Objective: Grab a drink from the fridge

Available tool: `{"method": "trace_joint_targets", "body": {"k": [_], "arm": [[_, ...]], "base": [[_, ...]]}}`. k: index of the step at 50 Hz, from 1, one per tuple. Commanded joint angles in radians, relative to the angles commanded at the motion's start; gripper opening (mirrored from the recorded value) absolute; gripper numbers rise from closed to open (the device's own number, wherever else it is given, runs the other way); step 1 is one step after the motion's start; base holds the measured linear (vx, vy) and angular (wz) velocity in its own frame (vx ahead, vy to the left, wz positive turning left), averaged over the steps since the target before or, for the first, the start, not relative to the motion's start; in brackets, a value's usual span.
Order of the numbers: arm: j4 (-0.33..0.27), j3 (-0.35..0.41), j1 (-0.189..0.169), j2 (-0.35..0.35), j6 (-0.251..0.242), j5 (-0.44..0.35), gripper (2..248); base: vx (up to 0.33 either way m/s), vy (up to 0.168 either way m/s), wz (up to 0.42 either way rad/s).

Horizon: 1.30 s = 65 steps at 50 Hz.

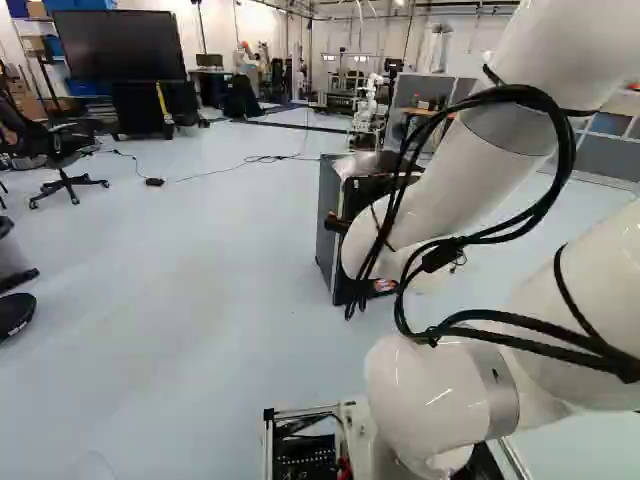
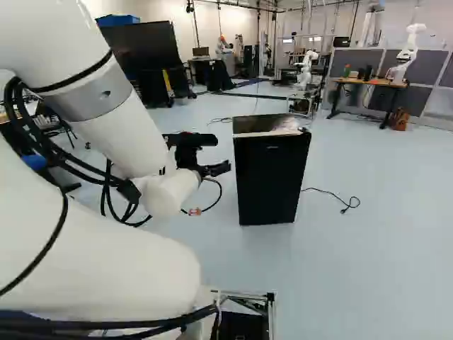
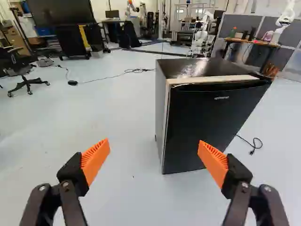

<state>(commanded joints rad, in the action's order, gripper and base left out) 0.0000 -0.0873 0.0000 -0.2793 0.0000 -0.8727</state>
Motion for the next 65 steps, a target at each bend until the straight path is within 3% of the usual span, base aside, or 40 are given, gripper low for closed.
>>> {"method": "trace_joint_targets", "body": {"k": [65], "arm": [[0.0, 0.0, 0.0, 0.0, 0.0, 0.0, 247]], "base": [[0.039, -0.001, -0.002]]}}
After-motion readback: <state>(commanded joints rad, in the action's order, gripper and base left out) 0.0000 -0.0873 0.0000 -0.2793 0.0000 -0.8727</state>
